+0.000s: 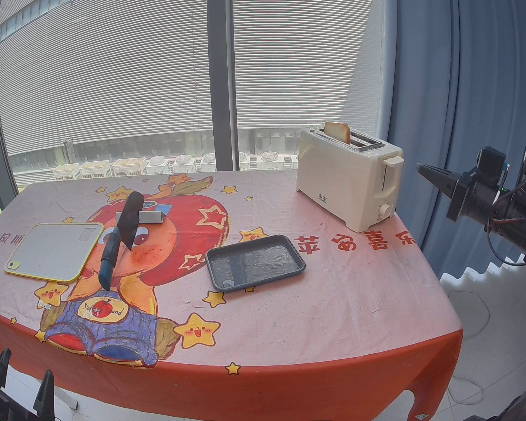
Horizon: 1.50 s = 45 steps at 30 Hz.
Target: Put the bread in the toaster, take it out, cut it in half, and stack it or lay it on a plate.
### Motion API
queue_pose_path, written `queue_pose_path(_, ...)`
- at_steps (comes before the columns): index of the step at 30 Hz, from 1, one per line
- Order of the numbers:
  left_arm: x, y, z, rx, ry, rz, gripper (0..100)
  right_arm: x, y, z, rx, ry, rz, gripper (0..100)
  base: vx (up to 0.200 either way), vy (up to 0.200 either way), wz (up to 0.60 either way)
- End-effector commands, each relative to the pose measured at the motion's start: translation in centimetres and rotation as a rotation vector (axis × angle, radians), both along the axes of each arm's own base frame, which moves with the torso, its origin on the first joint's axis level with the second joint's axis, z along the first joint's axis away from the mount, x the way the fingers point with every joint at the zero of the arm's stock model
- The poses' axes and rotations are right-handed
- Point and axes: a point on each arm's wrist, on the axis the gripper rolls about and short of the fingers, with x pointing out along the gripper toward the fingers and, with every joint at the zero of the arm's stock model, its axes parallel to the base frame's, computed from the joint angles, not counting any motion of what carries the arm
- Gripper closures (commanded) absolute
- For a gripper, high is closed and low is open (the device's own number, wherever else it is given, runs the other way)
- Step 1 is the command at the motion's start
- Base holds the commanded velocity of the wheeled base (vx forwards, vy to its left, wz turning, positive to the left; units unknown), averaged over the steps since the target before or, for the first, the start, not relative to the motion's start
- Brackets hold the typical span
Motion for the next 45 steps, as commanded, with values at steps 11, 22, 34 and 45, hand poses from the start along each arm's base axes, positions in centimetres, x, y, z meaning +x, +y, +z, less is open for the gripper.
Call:
queue_pose_path(11,0.0,0.0,-0.5,0.000,0.006,0.000,0,0.0,-0.8,-1.6,0.005,-0.025,-0.031,100,0.000,0.000,0.00)
queue_pose_path(22,0.0,0.0,-0.5,-0.001,0.006,0.000,0,0.1,-1.5,-3.0,-0.006,0.030,-0.059,100,0.000,0.000,0.00)
queue_pose_path(34,0.0,0.0,-0.5,-0.001,0.006,0.000,0,1.4,-1.4,-6.3,-0.024,0.150,-0.059,100,0.000,0.000,0.00)
queue_pose_path(45,0.0,0.0,-0.5,0.000,0.006,0.000,0,4.0,-1.1,-9.6,-0.032,0.256,-0.068,100,0.000,0.000,0.00)
